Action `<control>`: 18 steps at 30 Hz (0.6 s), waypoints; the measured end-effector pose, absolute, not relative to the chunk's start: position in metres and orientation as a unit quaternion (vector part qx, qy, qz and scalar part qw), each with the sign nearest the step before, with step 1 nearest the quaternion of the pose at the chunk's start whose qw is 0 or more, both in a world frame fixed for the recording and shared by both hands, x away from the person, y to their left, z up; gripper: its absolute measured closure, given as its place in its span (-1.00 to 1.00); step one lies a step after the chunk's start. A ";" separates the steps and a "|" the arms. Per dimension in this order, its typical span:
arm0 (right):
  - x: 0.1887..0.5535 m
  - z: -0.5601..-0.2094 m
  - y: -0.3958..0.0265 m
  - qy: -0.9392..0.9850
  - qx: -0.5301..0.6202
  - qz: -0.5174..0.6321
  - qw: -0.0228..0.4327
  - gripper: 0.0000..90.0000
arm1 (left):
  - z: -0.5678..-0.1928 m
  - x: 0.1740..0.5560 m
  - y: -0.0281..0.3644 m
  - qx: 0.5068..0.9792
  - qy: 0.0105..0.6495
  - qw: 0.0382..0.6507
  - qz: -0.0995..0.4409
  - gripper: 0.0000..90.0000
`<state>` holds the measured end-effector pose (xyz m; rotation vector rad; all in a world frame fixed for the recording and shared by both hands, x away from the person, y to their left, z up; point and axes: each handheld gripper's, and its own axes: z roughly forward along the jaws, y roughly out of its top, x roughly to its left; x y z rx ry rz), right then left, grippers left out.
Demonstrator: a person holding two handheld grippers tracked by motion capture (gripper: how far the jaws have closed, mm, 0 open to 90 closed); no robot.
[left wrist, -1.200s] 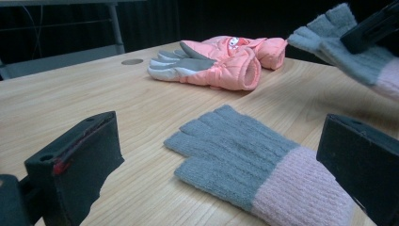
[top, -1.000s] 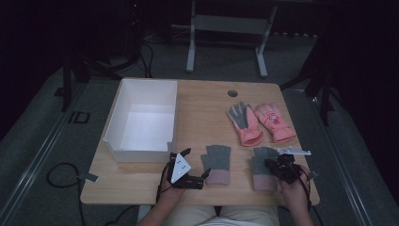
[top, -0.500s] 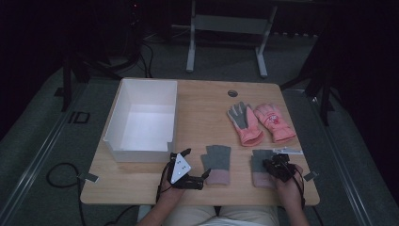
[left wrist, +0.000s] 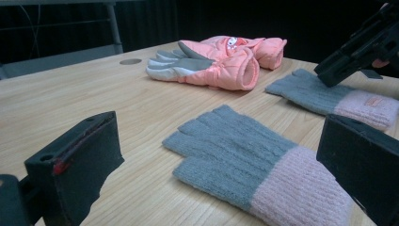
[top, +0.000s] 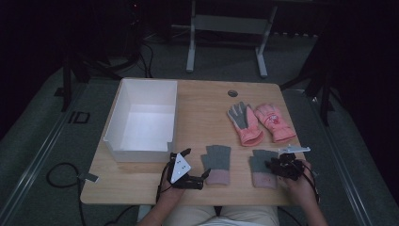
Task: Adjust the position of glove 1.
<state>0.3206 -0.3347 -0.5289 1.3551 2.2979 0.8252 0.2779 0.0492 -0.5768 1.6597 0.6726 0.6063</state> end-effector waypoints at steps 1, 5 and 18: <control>0.320 -0.527 -0.336 0.817 0.470 0.287 0.175 0.37 | -0.577 0.278 0.049 0.712 0.289 0.585 0.260 -1.00; 0.318 -0.525 -0.337 0.822 0.462 0.286 0.175 0.36 | -0.577 0.278 0.049 0.711 0.289 0.585 0.261 -1.00; 0.312 -0.546 -0.331 0.809 0.481 0.275 0.197 0.59 | -0.577 0.277 0.049 0.711 0.288 0.585 0.261 -1.00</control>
